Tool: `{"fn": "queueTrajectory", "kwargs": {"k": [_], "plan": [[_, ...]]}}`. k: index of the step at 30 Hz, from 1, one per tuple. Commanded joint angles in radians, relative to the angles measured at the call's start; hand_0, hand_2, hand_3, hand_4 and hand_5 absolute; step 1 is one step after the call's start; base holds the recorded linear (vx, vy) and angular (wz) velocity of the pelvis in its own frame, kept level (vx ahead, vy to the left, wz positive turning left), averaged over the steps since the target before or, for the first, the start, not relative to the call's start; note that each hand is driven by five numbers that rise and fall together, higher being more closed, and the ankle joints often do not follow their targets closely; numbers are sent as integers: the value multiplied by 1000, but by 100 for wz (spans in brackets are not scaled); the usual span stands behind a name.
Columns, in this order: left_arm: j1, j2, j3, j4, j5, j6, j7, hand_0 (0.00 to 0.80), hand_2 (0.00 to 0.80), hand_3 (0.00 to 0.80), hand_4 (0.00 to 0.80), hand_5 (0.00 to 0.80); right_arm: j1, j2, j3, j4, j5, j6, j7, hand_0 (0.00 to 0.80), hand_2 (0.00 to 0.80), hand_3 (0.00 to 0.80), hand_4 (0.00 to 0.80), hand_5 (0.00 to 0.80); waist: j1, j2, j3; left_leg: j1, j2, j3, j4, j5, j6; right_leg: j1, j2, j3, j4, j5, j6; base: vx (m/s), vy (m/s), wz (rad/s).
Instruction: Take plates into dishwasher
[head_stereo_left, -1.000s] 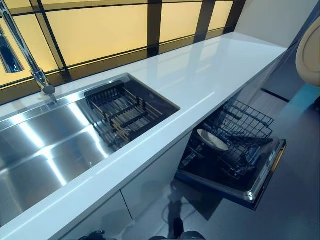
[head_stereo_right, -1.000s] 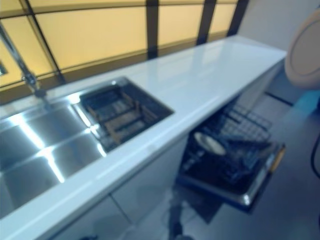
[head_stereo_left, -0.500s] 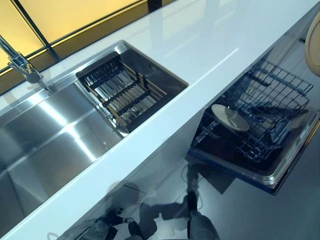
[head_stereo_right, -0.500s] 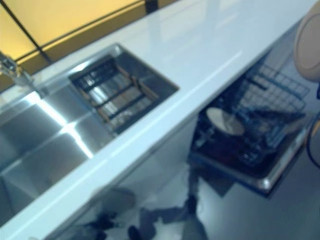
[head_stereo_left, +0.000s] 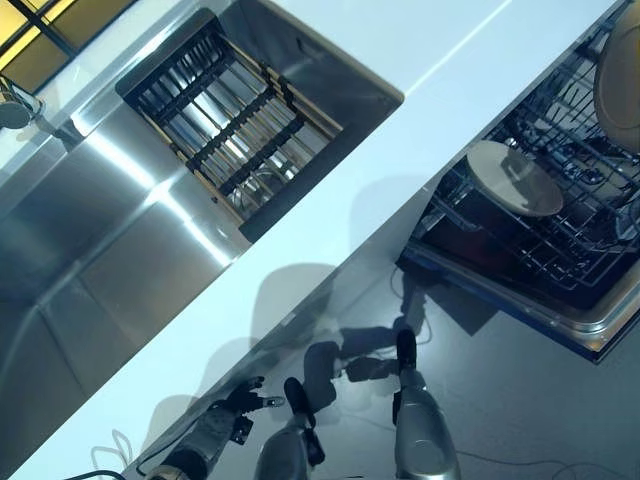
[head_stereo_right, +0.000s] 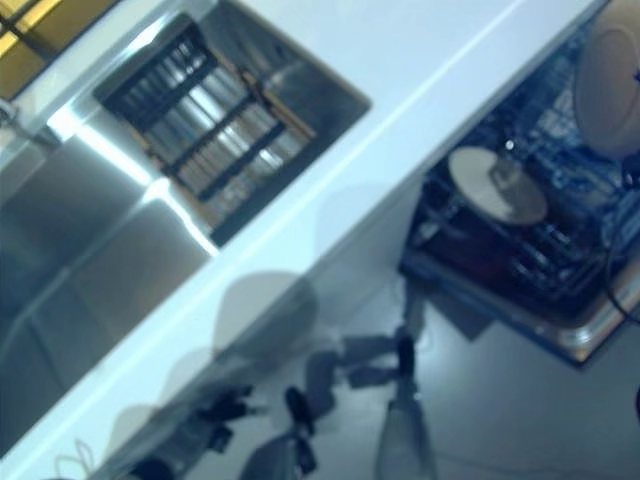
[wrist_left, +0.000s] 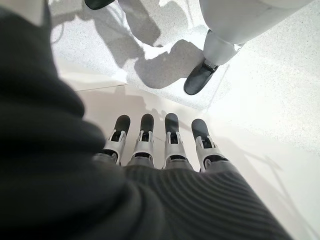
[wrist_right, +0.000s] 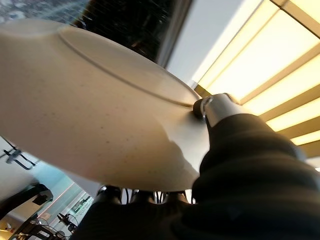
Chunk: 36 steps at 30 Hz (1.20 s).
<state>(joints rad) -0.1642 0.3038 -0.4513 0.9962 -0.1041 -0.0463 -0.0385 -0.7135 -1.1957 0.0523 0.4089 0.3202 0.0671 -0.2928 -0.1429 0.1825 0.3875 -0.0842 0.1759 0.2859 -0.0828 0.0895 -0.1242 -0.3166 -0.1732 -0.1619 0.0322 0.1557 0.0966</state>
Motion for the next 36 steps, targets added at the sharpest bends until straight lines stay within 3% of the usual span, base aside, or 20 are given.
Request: {"fn": "queueTrajectory", "kwargs": {"k": [1, 11, 18, 28, 36], "plan": [[-23, 59, 2, 18, -46, -23, 20, 0, 0, 0, 0, 0, -127, -24, 29, 13, -52, -48, -9, 800, 800, 800, 800, 800, 21, -57, -34, -13, 28, -49, 57, 42, -33, -59, -7, -44, 283, -215, -73, -21, -41, 10], [-10, 65, 10, 12, -63, -35, 18, 0, 0, 0, 0, 0, -179, -16, 80, 58, -145, -13, 7, 800, 800, 800, 800, 800, 28, -46, -17, -37, 41, -30, 63, 78, -41, -67, 2, -67, 250, -203, -80, -33, -37, 3], [1, 94, 33, 2, -53, -28, 1, 0, 0, 0, 0, 0, -156, -41, 110, 101, -253, 32, 33, 800, 800, 800, 800, 800, 35, -67, -19, -49, 61, -19, 66, 99, -47, -46, 26, -79, 209, -191, -81, -20, -42, -6], [-4, 133, 43, -16, -25, -8, -20, 0, 0, 0, 0, 0, -39, -73, 71, 154, -297, 50, 81, 800, 800, 800, 800, 800, 30, -93, -25, -43, 70, -8, 78, 83, -42, -17, 31, -68, 175, -174, -72, -6, -14, -3], [-9, 145, 44, -7, 0, 1, -37, 0, 0, 0, 0, 0, -15, -122, 107, 158, -503, 41, 116, 800, 800, 800, 800, 800, 24, -102, -32, -33, 71, 4, 81, 67, -37, -2, 26, -57, 160, -164, -64, 7, 10, -1]]}}
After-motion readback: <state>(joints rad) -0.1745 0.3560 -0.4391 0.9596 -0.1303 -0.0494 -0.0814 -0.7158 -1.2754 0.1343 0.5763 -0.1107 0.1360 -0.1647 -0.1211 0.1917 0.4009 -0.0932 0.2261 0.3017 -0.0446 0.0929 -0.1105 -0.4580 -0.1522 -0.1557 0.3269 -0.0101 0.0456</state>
